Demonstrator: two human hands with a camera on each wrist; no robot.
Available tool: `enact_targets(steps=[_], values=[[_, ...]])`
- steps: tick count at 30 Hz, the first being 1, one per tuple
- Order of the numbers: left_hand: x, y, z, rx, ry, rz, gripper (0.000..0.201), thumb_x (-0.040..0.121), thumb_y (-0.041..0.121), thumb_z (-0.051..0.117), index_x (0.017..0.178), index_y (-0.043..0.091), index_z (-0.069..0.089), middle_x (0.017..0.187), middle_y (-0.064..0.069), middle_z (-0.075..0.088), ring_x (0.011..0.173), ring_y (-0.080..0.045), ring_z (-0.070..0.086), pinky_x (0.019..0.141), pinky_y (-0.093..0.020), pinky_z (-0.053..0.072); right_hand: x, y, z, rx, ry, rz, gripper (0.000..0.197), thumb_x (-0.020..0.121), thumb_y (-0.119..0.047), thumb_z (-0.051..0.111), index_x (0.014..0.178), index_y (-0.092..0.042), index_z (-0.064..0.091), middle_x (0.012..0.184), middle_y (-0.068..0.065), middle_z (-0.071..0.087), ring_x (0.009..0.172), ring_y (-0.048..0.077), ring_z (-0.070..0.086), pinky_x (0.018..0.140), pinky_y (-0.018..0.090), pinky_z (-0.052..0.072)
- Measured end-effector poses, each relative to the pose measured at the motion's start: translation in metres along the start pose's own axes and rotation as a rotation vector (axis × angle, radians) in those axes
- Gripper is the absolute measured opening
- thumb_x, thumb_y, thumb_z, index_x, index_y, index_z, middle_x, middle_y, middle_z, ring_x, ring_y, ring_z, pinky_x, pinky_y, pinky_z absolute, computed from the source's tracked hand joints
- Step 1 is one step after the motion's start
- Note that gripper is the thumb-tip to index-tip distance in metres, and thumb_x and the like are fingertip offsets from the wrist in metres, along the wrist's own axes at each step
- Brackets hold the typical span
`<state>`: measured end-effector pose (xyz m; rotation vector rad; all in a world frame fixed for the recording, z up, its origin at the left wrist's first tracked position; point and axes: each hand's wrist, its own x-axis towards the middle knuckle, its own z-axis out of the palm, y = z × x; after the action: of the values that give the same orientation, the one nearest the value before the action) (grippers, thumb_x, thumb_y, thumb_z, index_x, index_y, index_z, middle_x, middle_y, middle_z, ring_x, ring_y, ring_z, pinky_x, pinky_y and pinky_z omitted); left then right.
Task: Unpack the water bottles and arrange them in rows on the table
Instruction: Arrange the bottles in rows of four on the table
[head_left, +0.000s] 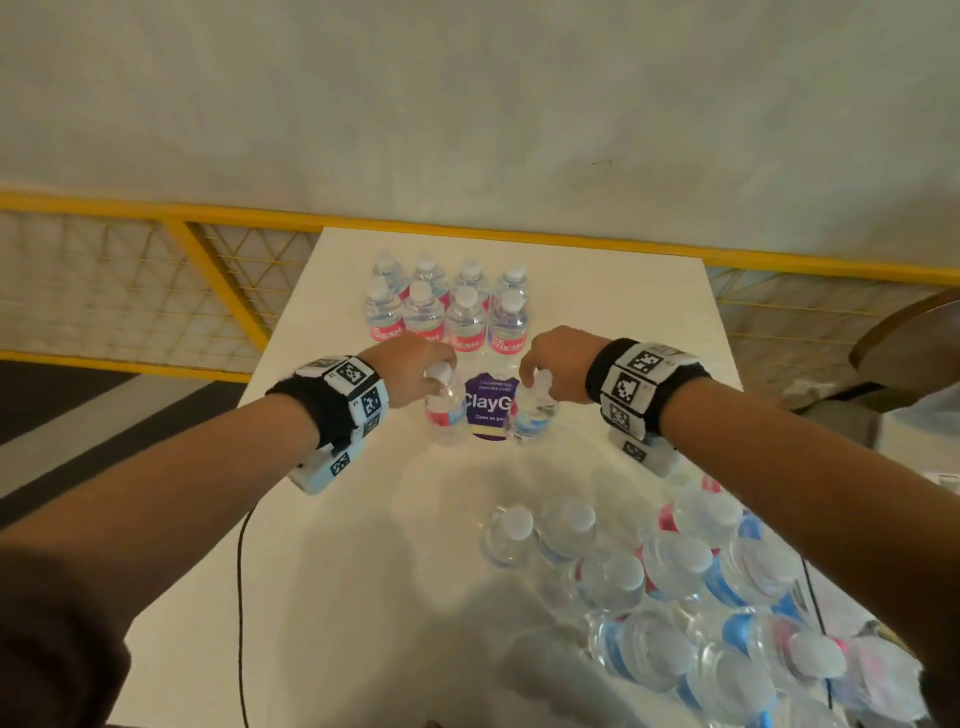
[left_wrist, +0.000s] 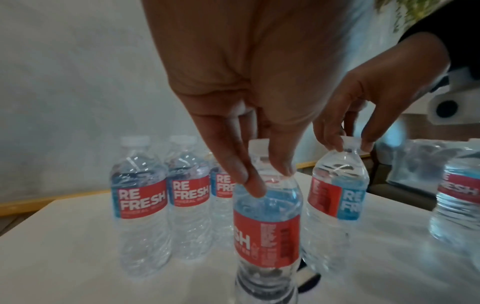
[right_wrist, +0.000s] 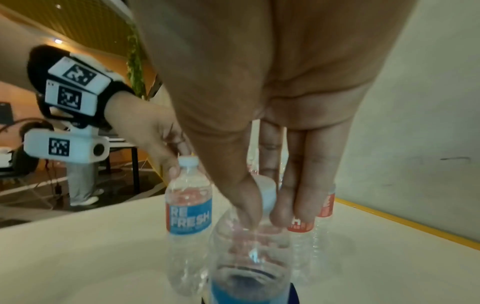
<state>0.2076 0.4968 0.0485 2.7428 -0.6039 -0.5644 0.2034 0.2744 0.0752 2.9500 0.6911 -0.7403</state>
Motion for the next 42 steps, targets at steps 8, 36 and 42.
enact_targets(steps=[8, 36, 42], values=[[0.004, -0.01, 0.003, -0.048, 0.033, -0.042, 0.041, 0.084, 0.03, 0.066, 0.122, 0.019, 0.055, 0.12, -0.006, 0.061, 0.108, -0.028, 0.058, 0.091, -0.034, 0.045, 0.013, -0.005, -0.001, 0.0, 0.004, -0.041, 0.031, 0.086, -0.009, 0.055, 0.115, -0.019, 0.057, 0.116, 0.006, 0.055, 0.104, 0.025, 0.055, 0.085, 0.032, 0.046], [0.018, 0.005, -0.009, -0.034, 0.055, -0.08, 0.024, 0.084, 0.02, 0.063, 0.107, 0.013, 0.069, 0.117, -0.007, 0.063, 0.103, -0.023, 0.059, 0.081, -0.027, 0.044, 0.019, -0.001, 0.0, 0.005, 0.024, 0.077, 0.03, 0.088, -0.002, 0.056, 0.114, -0.014, 0.065, 0.123, 0.009, 0.06, 0.109, 0.027, 0.058, 0.095, 0.031, 0.049], [0.021, -0.002, -0.013, -0.012, 0.044, -0.055, 0.023, 0.083, 0.015, 0.064, 0.105, 0.013, 0.071, 0.116, -0.008, 0.064, 0.105, -0.023, 0.058, 0.082, -0.027, 0.043, 0.018, 0.002, 0.001, 0.01, 0.032, 0.092, 0.035, 0.088, -0.003, 0.055, 0.121, -0.016, 0.06, 0.127, 0.01, 0.053, 0.114, 0.026, 0.053, 0.094, 0.029, 0.044]])
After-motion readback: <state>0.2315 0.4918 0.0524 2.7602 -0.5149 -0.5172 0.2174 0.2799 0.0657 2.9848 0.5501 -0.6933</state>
